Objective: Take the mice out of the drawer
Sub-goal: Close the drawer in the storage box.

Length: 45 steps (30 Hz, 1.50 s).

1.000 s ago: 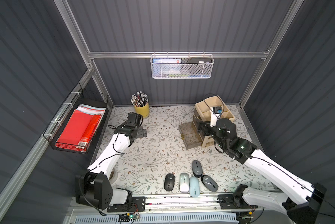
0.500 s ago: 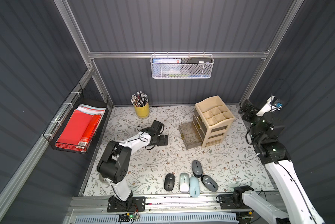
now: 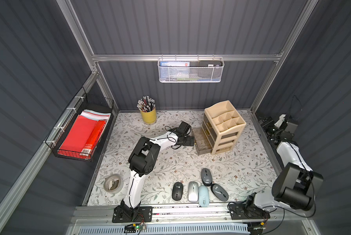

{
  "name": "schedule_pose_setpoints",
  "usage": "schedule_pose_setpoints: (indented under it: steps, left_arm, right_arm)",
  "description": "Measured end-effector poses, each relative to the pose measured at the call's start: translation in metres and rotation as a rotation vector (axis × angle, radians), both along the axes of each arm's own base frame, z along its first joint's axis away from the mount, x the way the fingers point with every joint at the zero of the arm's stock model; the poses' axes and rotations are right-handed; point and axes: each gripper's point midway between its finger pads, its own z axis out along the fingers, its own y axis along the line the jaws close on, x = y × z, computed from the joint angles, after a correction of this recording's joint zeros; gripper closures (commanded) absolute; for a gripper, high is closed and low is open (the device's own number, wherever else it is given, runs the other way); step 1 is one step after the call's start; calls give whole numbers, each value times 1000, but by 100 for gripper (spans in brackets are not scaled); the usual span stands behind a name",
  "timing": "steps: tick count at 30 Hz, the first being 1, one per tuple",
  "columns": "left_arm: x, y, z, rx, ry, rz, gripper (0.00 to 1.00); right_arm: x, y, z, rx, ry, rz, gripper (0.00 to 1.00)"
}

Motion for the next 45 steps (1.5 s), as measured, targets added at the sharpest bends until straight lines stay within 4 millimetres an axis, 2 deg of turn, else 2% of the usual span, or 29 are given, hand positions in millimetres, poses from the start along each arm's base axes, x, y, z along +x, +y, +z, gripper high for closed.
schedule_pose_setpoints:
  steps: [2, 3, 5, 7, 10, 12, 15, 18, 21, 26, 28, 29, 31, 33, 36, 41, 43, 45]
  left_arm:
    - [7, -15, 2, -31, -17, -12, 1]
    - [9, -21, 2, -44, -23, -17, 1]
    - [12, -37, 4, -76, -33, -30, 1]
    - [13, -48, 5, -98, -41, -38, 1]
    - [8, -58, 6, -125, -36, -49, 1]
    - [6, -61, 7, -140, -44, -53, 1]
    - [2, -54, 8, -131, -49, -49, 1]
    - [-7, -25, 6, -69, -47, -22, 1]
    - [-12, 25, 15, 6, -45, 33, 1]
    - [21, 131, 66, 113, -134, 224, 1]
    - [24, 157, 83, 138, -167, 268, 1]
    - [21, 160, 88, 136, -175, 262, 1]
    - [12, 149, 95, 102, -176, 202, 1]
    - [2, 126, 96, 48, -163, 127, 1]
    - [-8, 78, 94, -9, -146, 12, 1]
    - [-6, -27, 97, -91, -174, -169, 1]
    - [-11, -57, 97, -125, -176, -223, 1]
    - [-13, -71, 97, -149, -170, -246, 1]
  right_arm:
    - [3, 36, -25, 47, 48, 101, 1]
    - [4, 54, -31, 59, 62, 147, 1]
    - [4, 93, -37, 73, 75, 240, 1]
    - [2, 123, -39, 82, 73, 313, 1]
    - [-2, 153, -41, 88, 70, 380, 1]
    - [-4, 161, -44, 93, 77, 396, 1]
    - [-5, 156, -47, 80, 90, 376, 1]
    - [-5, 137, -52, 63, 108, 330, 1]
    - [-5, 109, -56, 44, 126, 267, 1]
    - [1, 66, -48, -51, 134, 155, 1]
    - [2, 59, -47, -91, 145, 129, 1]
    - [2, 54, -48, -109, 157, 113, 1]
    - [-1, 46, -53, -142, 189, 77, 1]
    - [-5, 39, -59, -161, 224, 45, 1]
    - [-12, 26, -67, -183, 268, -7, 1]
    - [-36, 6, -67, -206, 301, -93, 1]
    - [-46, 0, -63, -214, 297, -123, 1]
    - [-54, -5, -61, -220, 293, -145, 1]
